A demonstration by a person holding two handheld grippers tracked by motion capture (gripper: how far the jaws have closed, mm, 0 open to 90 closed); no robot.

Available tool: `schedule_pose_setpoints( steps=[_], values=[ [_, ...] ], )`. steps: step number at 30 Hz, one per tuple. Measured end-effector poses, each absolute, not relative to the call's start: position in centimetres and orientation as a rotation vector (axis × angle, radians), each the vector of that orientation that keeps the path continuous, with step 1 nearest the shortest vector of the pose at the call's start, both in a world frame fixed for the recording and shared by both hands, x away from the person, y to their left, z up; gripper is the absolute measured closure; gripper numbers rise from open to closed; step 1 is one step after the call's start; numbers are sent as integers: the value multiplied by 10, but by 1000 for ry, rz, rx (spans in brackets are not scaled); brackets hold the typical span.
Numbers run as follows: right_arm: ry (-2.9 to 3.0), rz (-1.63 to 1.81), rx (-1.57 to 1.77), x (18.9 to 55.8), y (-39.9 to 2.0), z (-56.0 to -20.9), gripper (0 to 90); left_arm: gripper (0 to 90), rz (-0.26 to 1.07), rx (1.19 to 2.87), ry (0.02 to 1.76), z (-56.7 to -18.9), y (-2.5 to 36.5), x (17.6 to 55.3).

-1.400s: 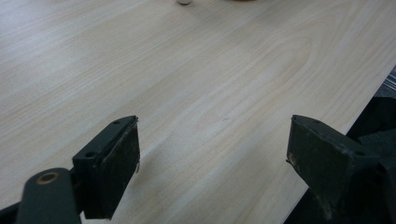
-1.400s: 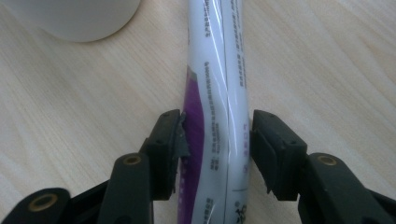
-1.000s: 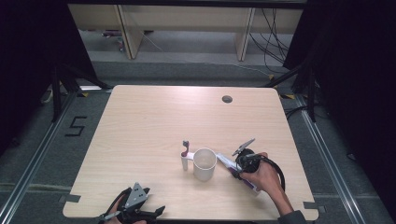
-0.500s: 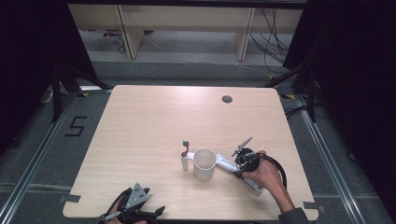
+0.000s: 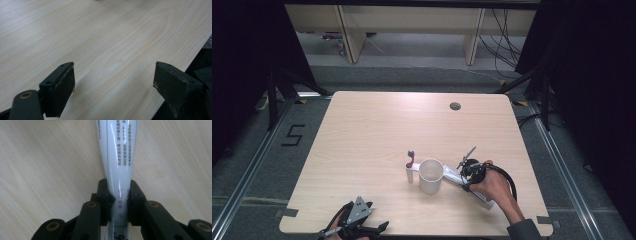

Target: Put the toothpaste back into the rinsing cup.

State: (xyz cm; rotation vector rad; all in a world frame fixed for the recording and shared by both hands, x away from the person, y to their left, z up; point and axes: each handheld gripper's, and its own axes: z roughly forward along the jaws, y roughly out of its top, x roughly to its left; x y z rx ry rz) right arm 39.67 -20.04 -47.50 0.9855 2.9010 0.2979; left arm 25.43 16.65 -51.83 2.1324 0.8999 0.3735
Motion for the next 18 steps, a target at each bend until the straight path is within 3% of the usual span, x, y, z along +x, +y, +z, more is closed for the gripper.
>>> schedule_pose_setpoints(
  steps=[18],
  values=[
    [2929,179,896,404,-197,-475,764,175,355,2106,897,-518,165,253]
  ],
)
